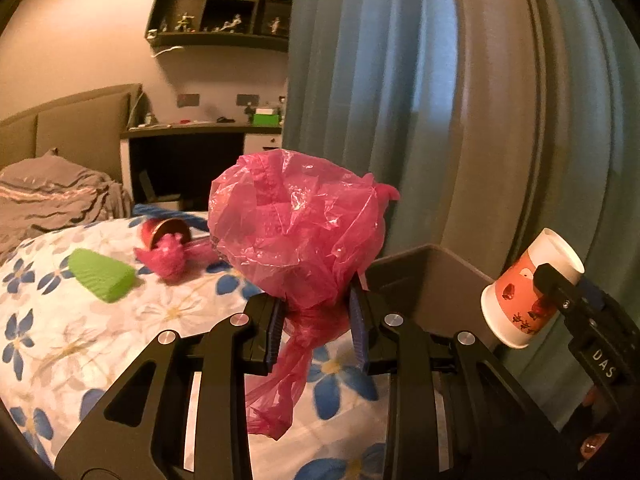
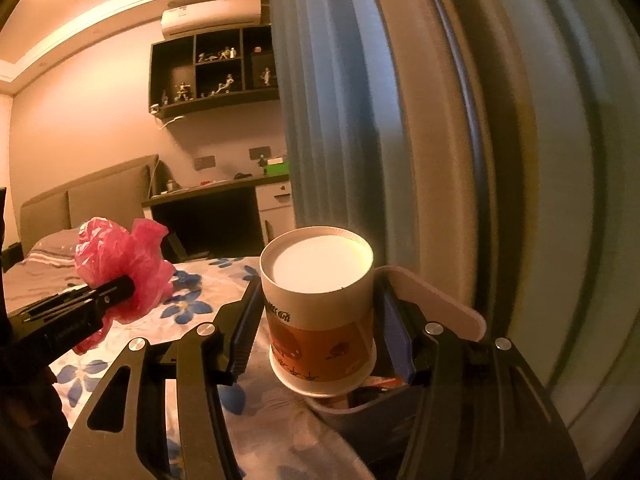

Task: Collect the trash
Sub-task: 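Carry the pink bag and white cup over the grey wastebasket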

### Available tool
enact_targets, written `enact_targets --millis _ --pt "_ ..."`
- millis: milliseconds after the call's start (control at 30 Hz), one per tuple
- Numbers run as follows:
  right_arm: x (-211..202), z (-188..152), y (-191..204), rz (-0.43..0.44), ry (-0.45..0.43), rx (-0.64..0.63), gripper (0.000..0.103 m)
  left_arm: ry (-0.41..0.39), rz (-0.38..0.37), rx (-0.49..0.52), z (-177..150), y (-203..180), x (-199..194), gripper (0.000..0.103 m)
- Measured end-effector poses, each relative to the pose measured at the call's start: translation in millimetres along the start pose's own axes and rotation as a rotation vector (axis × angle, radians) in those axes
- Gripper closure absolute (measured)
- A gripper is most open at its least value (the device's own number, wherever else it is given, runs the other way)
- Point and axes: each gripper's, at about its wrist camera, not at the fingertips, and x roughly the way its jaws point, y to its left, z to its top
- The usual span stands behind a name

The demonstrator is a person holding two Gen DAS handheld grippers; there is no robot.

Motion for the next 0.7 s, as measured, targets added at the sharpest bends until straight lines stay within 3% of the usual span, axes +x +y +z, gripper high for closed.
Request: enact_targets --millis 700 --pt "25 1 -46 -0.104 -0.024 0.001 0.048 0.010 -0.124 0.059 5 -56 52 0.075"
